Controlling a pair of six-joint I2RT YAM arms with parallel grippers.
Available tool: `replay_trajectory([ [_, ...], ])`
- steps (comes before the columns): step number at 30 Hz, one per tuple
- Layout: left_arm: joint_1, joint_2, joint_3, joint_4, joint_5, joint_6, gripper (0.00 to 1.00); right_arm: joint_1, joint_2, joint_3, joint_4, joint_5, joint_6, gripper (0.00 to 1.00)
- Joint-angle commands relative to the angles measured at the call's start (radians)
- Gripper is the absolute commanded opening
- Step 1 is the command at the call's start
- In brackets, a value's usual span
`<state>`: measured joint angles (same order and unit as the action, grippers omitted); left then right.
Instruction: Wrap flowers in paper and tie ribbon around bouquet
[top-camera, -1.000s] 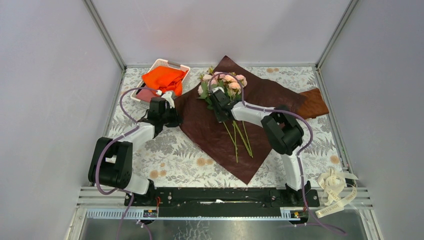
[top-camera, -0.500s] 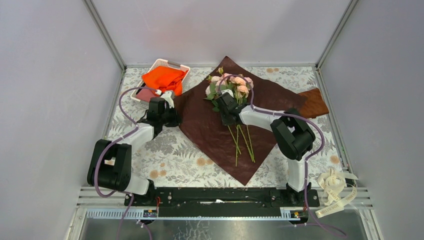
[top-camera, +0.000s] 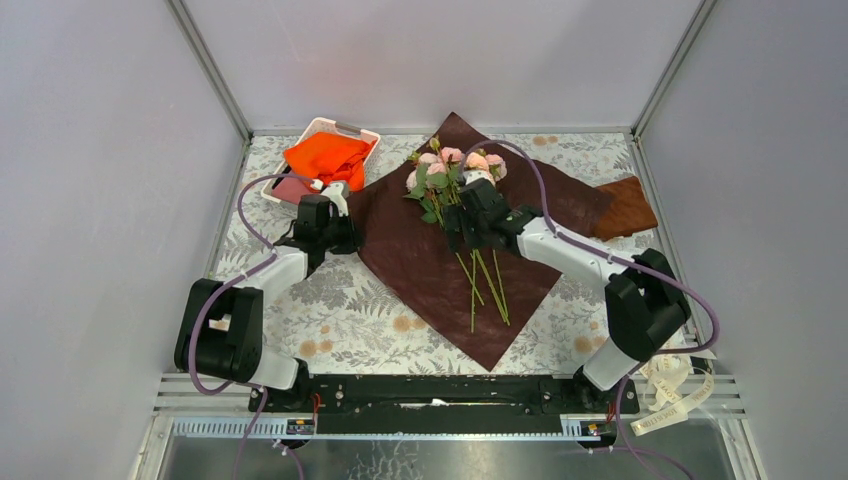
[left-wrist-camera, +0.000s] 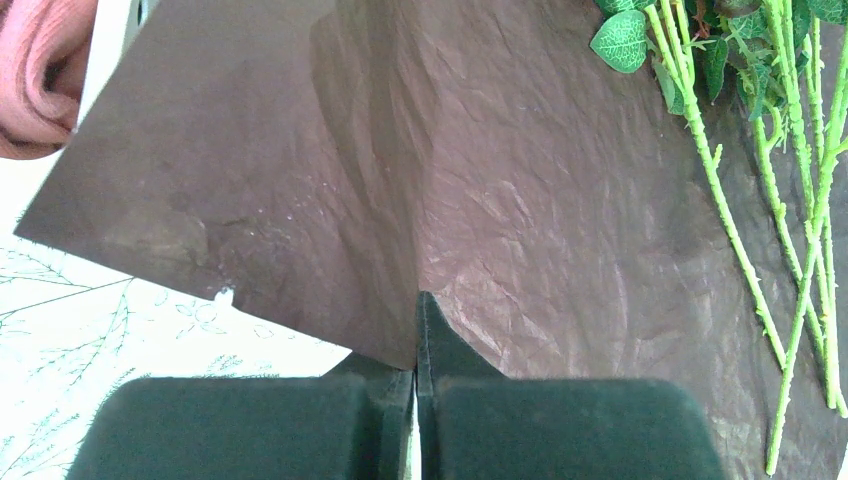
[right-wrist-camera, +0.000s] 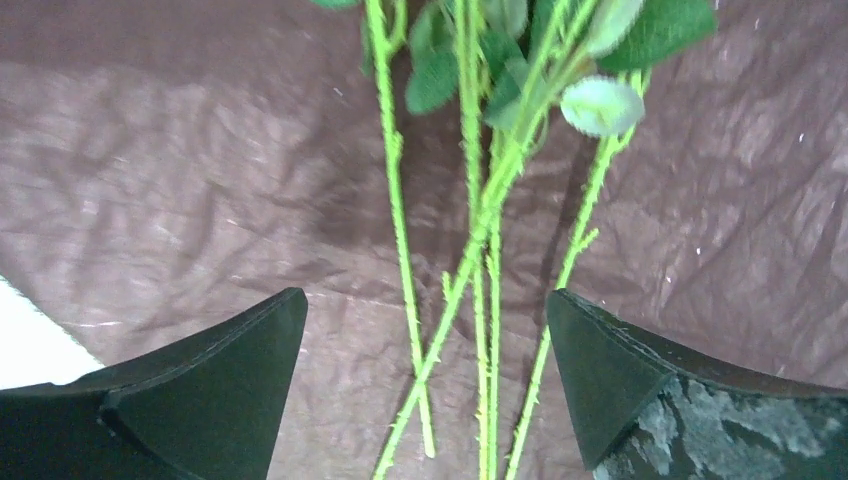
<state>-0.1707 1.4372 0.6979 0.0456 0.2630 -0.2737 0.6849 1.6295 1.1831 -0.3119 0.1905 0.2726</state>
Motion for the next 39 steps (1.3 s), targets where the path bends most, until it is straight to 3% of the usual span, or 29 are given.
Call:
replay_trajectory([
  [1,-0.003,-0.013,-0.009,0.013,-0.006,0.018,0.00,-0.019,0.035,-0.068,-0.053,0.026,0.035,0.98],
  [5,-0.003,-0.018,-0.010,0.013,-0.005,0.021,0.00,-0.049,0.082,-0.079,0.002,0.022,0.031,0.78],
  [9,-0.003,-0.017,-0.009,0.014,-0.010,0.021,0.00,-0.094,0.154,-0.049,0.044,-0.019,0.029,0.40],
  [12,-0.002,-0.018,-0.005,0.015,-0.017,0.022,0.00,-0.101,0.197,-0.001,0.064,-0.028,0.025,0.17],
  [17,-0.003,-0.022,0.001,0.025,-0.043,0.039,0.00,-0.110,0.253,0.073,0.088,0.009,0.048,0.07],
  [23,-0.003,-0.012,-0.006,0.046,-0.054,0.062,0.00,-0.127,0.290,0.109,0.142,0.001,0.089,0.08],
  [26,-0.003,0.006,0.009,0.035,-0.059,0.071,0.02,-0.132,0.311,0.165,0.097,-0.019,0.075,0.22],
  [27,-0.003,0.010,0.015,0.023,-0.063,0.079,0.05,-0.133,0.301,0.170,0.083,-0.022,0.067,0.29],
  [29,-0.003,0.011,0.025,0.010,-0.073,0.101,0.21,-0.135,0.256,0.153,0.066,-0.012,0.049,0.43],
  [30,-0.003,0.007,0.028,0.008,-0.079,0.118,0.32,-0.135,0.210,0.139,0.057,-0.009,0.041,0.49],
  [32,-0.003,-0.015,0.033,0.009,-0.094,0.155,0.43,-0.143,0.133,0.108,0.022,-0.019,0.023,0.57],
  [36,-0.007,-0.093,0.049,0.010,-0.105,0.276,0.52,-0.179,-0.033,-0.001,-0.080,-0.072,0.005,0.65],
  [39,-0.022,-0.103,0.130,-0.116,-0.048,0.392,0.58,-0.258,-0.177,-0.149,-0.096,-0.166,0.047,0.68],
])
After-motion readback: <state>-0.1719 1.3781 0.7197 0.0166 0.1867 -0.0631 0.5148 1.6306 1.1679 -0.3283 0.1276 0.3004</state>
